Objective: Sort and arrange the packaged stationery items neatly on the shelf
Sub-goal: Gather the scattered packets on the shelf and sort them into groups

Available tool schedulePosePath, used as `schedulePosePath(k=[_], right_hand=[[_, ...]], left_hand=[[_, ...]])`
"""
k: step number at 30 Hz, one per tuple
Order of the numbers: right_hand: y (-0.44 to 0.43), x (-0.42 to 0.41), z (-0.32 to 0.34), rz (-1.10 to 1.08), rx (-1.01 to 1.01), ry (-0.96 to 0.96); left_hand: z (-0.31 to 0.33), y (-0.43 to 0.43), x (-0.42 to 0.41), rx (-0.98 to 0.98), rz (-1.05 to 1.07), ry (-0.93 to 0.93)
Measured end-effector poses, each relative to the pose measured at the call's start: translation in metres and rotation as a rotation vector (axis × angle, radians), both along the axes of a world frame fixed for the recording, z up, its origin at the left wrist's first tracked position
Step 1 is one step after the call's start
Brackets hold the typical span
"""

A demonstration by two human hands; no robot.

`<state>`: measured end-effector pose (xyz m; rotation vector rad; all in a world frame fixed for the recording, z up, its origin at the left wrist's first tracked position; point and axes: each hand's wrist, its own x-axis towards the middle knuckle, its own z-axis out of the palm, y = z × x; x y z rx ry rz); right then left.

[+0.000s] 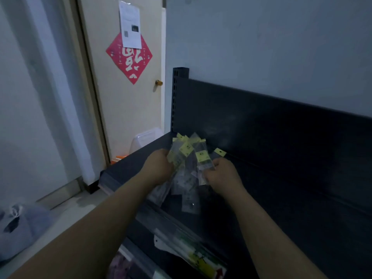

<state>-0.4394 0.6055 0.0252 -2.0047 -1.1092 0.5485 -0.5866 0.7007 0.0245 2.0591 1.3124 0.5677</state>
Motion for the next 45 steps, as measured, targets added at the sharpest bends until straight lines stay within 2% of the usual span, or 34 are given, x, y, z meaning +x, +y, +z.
schedulePosePath(k=[4, 6, 9, 14, 21, 31, 38, 45], right_hand=[[-0.007, -0.013, 0.006, 0.024, -0.165, -0.270], [-0.011, -0.018, 0.009, 0.027, -0.184, -0.357], [-0.018, -0.026, 0.012, 0.029, -0.164, -0.324], [-0.037, -0.037, 0.017, -0.008, -0.035, -0.281], [-0.085, -0.032, 0.015, -0.223, 0.038, -0.524], [-0.196, -0.014, 0.022, -0.496, -0.077, -0.629], [-0.308, 0.006, 0.028, -0.738, -0.119, -0.615], [-0.434, 0.039, 0.030, -0.846, -0.259, -0.603]], left_hand=[[-0.009, 0.015, -0.001, 0.079, -0.120, 0.212], [-0.007, 0.015, -0.003, 0.152, -0.168, 0.332], [-0.003, 0.014, -0.006, 0.252, -0.199, 0.359], [0.008, 0.000, -0.006, 0.363, -0.352, 0.191], [0.019, -0.046, 0.019, 0.543, -0.606, 0.010], [0.019, -0.133, 0.080, 0.641, -0.870, -0.105], [0.025, -0.237, 0.134, 0.637, -1.079, -0.216], [0.027, -0.358, 0.187, 0.582, -1.180, -0.298]])
